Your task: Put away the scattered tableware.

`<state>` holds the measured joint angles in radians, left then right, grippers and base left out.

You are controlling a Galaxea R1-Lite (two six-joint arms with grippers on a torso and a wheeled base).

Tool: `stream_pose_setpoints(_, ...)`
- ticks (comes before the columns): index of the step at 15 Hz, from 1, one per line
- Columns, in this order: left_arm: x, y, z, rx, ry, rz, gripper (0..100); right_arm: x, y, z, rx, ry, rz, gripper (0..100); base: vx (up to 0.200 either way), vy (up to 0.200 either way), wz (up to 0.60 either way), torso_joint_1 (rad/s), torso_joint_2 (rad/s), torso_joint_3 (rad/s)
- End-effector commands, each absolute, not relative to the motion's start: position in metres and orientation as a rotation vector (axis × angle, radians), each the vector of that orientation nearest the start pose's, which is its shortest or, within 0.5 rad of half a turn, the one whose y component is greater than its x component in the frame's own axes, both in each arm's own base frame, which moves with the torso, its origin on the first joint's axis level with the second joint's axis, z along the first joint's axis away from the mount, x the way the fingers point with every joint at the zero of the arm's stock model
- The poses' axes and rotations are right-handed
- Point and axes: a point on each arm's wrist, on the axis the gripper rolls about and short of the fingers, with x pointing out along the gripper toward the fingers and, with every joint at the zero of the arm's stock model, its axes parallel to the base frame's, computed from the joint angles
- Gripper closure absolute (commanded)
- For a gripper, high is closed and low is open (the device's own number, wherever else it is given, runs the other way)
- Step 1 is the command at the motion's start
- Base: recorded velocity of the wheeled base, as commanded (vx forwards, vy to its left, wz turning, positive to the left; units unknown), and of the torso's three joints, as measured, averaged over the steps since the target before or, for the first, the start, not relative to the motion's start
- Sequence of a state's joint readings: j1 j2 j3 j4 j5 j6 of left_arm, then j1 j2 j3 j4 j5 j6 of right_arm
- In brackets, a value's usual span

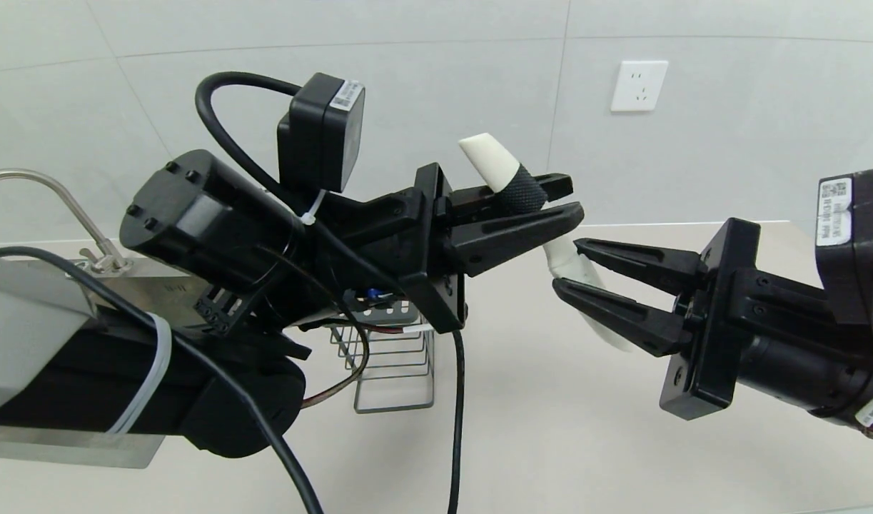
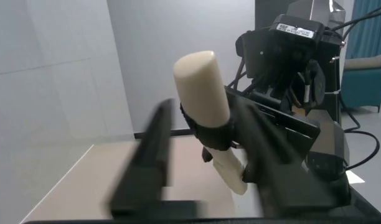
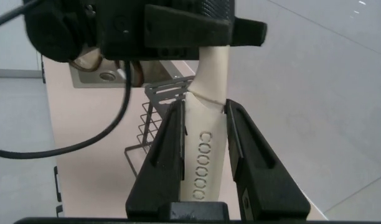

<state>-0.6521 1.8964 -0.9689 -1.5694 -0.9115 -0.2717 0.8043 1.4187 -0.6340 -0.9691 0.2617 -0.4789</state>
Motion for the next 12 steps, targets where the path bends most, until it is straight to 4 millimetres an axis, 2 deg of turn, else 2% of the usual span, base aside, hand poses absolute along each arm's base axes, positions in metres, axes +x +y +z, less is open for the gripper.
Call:
stream_pose_setpoints(1, 0.256, -0.217, 0.247, -0.114, -0.500, -1.583, 100, 0.157, 0.172, 0.244, -0.384, -0.432, 1.001, 100, 0.000, 0.000, 0.00, 0.000, 0.00, 0.000)
stream_pose_setpoints(2, 0.256, -0.217, 0.248, -0.114, -0.502, -1.582, 100, 0.156, 0.174, 0.241, -0.386, -0.421, 1.015, 0, 0.000, 0.000, 0.00, 0.000, 0.00, 0.000)
stream_pose_setpoints(3, 0.256, -0.217, 0.248, -0.116, -0.502, -1.577, 100, 0.152, 0.178, 0.236, -0.386, -0.407, 1.047, 0, 0.000, 0.000, 0.00, 0.000, 0.00, 0.000)
stream_pose_setpoints(6, 0.254, -0.214, 0.245, -0.134, -0.492, -1.525, 100, 0.156, 0.182, 0.224, -0.390, -0.354, 1.054, 0, 0.000, 0.000, 0.00, 0.000, 0.00, 0.000)
stream_pose_setpoints(9, 0.255, -0.200, 0.238, -0.106, -0.473, -1.482, 100, 0.159, 0.185, 0.221, -0.393, -0.338, 1.045, 0, 0.000, 0.000, 0.00, 0.000, 0.00, 0.000)
stream_pose_setpoints(10, 0.263, -0.184, 0.239, -0.066, -0.498, -1.422, 100, 0.164, 0.183, 0.218, -0.396, -0.319, 1.016, 0, 0.000, 0.000, 0.00, 0.000, 0.00, 0.000)
stream_pose_setpoints(12, 0.262, -0.166, 0.245, -0.046, -0.512, -1.373, 100, 0.167, 0.182, 0.214, -0.390, -0.291, 0.993, 0, 0.000, 0.000, 0.00, 0.000, 0.00, 0.000)
